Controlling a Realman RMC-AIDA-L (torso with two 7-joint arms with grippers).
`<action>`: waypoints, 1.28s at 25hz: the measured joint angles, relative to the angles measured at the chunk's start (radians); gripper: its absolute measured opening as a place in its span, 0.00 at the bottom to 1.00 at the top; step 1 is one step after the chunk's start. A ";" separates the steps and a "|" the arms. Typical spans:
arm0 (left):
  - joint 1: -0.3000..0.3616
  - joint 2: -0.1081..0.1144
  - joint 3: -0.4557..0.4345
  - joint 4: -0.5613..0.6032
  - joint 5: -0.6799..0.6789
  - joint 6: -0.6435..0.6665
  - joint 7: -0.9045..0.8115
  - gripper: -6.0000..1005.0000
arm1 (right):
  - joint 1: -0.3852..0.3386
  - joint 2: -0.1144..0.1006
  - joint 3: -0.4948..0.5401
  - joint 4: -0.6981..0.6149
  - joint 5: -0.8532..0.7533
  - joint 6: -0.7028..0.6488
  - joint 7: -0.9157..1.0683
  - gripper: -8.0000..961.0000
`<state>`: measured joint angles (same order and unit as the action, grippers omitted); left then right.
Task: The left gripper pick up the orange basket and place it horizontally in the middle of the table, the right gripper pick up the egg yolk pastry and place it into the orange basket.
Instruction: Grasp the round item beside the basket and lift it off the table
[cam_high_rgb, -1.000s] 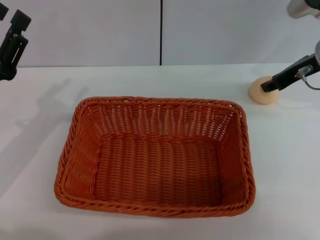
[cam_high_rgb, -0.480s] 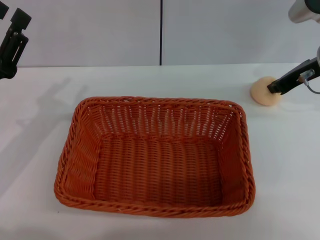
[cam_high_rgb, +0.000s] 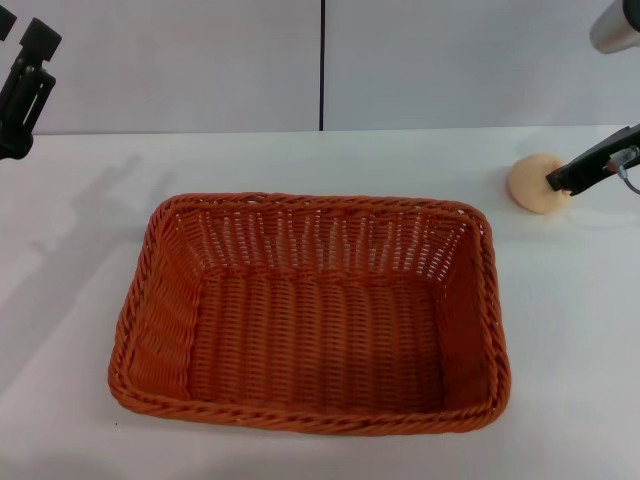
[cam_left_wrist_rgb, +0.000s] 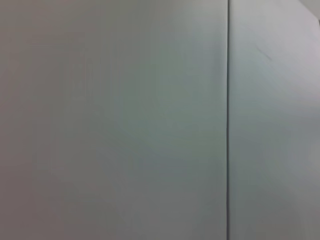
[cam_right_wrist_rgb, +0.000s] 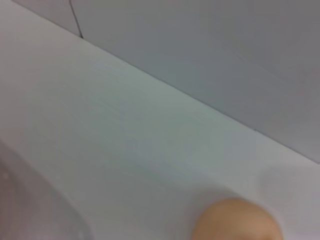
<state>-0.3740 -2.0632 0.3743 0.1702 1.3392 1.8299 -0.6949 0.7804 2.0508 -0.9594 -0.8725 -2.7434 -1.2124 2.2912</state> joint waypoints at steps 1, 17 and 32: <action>0.000 0.000 0.000 0.000 0.000 0.000 0.000 0.53 | 0.000 0.000 0.000 0.000 0.000 0.000 0.000 0.04; 0.009 -0.001 0.000 -0.011 0.000 0.008 -0.005 0.53 | -0.030 0.008 0.005 -0.056 0.042 0.000 -0.006 0.08; 0.011 -0.001 0.000 -0.015 0.000 0.008 -0.005 0.53 | -0.026 0.009 0.007 -0.033 0.038 0.018 -0.003 0.41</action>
<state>-0.3635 -2.0639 0.3743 0.1549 1.3391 1.8381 -0.6995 0.7545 2.0602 -0.9528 -0.9052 -2.7052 -1.1945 2.2880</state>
